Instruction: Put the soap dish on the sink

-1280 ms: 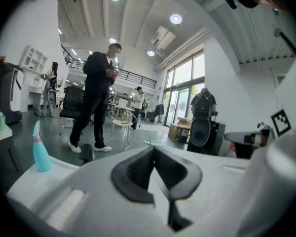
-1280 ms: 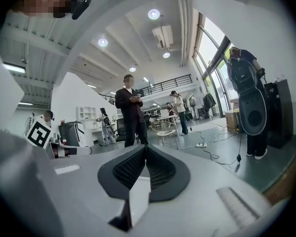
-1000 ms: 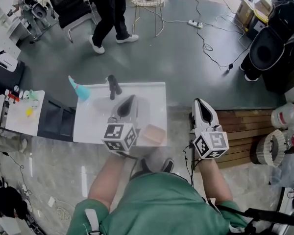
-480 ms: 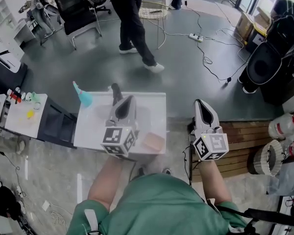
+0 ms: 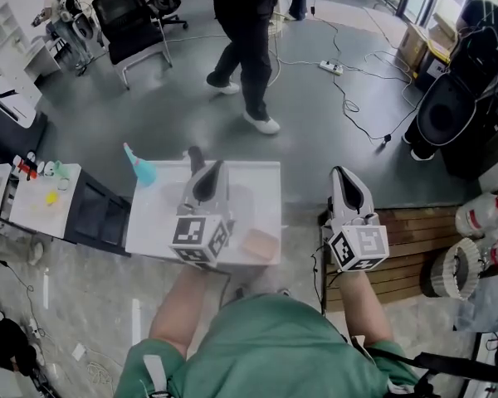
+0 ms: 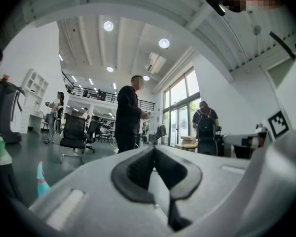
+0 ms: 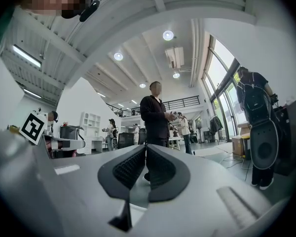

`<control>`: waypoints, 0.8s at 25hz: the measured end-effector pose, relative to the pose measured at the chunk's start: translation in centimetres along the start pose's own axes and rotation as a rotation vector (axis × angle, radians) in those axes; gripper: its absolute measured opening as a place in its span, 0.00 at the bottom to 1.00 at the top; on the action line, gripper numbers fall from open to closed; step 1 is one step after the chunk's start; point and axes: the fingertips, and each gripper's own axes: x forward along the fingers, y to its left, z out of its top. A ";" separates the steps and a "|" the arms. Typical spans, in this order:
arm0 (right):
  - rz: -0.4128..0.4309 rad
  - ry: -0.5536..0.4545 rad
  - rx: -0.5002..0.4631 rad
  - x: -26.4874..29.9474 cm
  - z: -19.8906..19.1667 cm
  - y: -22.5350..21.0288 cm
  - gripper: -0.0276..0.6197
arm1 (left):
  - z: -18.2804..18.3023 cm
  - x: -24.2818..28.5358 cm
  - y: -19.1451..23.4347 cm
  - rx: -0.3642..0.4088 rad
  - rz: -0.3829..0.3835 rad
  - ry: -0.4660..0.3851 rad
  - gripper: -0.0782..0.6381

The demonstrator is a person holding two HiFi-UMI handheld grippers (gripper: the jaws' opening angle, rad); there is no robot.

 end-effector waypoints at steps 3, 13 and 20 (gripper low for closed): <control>-0.004 0.001 -0.001 0.3 0.0 0.0 0.05 | -0.1 0.2 0.3 0.000 -0.002 0.004 0.11; -0.005 0.008 -0.002 0.7 -0.3 0.2 0.05 | -0.6 0.6 0.5 -0.002 -0.008 0.014 0.11; -0.003 0.011 0.005 1.0 -0.6 0.4 0.05 | -0.8 0.5 0.8 -0.001 -0.010 0.023 0.11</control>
